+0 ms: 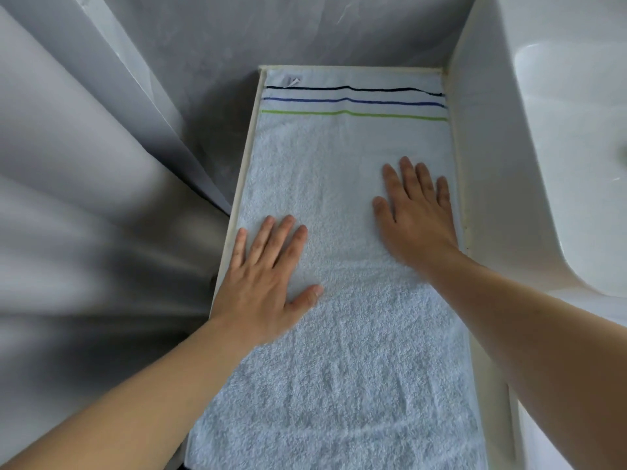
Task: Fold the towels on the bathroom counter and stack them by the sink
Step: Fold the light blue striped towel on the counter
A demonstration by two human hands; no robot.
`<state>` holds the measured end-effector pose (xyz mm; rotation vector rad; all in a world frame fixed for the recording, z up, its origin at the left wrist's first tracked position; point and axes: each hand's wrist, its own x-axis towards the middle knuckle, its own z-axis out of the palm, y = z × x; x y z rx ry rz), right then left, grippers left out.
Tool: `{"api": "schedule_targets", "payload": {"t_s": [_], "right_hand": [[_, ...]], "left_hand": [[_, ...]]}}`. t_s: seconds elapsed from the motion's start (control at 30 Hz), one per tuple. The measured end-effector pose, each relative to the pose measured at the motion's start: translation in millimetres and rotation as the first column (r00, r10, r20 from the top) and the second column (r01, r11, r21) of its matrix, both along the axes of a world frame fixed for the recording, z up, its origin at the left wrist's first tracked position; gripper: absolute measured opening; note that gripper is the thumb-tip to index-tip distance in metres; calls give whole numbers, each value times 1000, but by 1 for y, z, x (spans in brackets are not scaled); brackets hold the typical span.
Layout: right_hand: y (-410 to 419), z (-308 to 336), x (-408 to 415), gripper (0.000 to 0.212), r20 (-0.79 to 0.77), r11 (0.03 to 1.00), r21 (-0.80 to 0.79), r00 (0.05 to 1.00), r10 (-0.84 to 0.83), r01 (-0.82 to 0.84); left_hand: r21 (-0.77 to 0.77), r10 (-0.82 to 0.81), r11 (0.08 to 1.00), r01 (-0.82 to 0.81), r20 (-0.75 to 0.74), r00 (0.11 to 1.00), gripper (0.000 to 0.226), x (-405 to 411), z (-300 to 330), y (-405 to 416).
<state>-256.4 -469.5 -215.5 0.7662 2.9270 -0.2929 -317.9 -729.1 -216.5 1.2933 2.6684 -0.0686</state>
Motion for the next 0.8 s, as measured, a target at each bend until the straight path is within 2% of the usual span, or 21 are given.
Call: {"api": "schedule_targets", "payload": {"t_s": [0.07, 0.17, 0.23, 0.3, 0.4, 0.7, 0.8], "right_hand": [[-4, 9, 1, 60, -12, 1000, -26, 1000, 3, -3], [-31, 26, 12, 57, -235, 1000, 4, 972, 1, 0], [-64, 31, 30, 59, -322, 999, -47, 947, 8, -25], [-93, 23, 61, 63, -223, 995, -75, 974, 50, -68], [-102, 4, 111, 67, -62, 998, -44, 997, 37, -39], [-94, -7, 122, 65, -80, 999, 31, 996, 31, -29], [-94, -8, 123, 65, -84, 999, 43, 996, 25, -21]], "left_hand": [[-6, 12, 1000, -12, -18, 1000, 85, 0, 0, -1], [-6, 11, 1000, -11, -18, 1000, 87, -1, -2, 1], [-6, 20, 1000, -20, -24, 1000, 88, -1, -3, 2], [-4, 27, 1000, -27, -27, 999, 89, -1, -4, 2], [-8, 14, 1000, -14, -20, 1000, 90, -2, -5, 1], [-9, 17, 1000, -18, -37, 999, 89, -9, -9, 3], [-61, 12, 998, -13, -17, 1000, 90, -10, -3, 4]]}}
